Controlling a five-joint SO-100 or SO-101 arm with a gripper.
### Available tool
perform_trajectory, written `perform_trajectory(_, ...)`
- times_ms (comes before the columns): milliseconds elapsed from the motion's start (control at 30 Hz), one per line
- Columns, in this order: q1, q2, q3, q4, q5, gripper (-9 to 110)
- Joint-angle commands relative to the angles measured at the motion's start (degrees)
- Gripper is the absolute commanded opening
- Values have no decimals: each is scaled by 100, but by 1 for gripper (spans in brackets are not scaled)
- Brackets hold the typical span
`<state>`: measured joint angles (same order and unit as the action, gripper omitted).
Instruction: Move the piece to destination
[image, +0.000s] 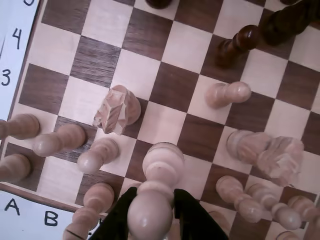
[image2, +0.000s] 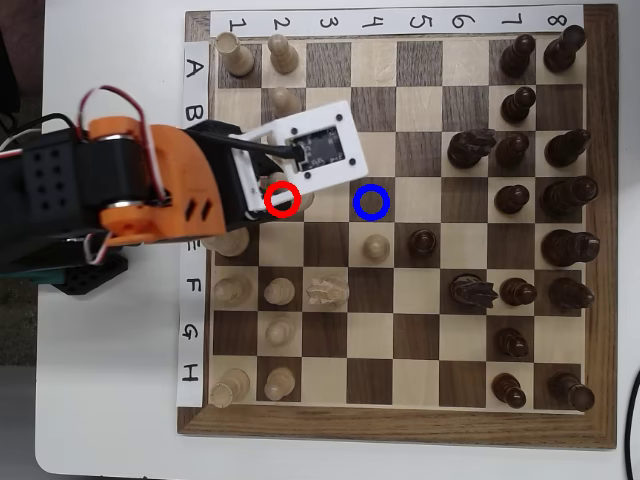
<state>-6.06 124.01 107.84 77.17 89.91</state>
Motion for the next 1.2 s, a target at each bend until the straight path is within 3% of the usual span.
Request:
perform_trajectory(0,9,220,-624,167,35,0)
perform_trajectory(533,-229,-378,-1749,211,62,0)
perform_trajectory(1167,-26,-1459,-1582,-615,53,0)
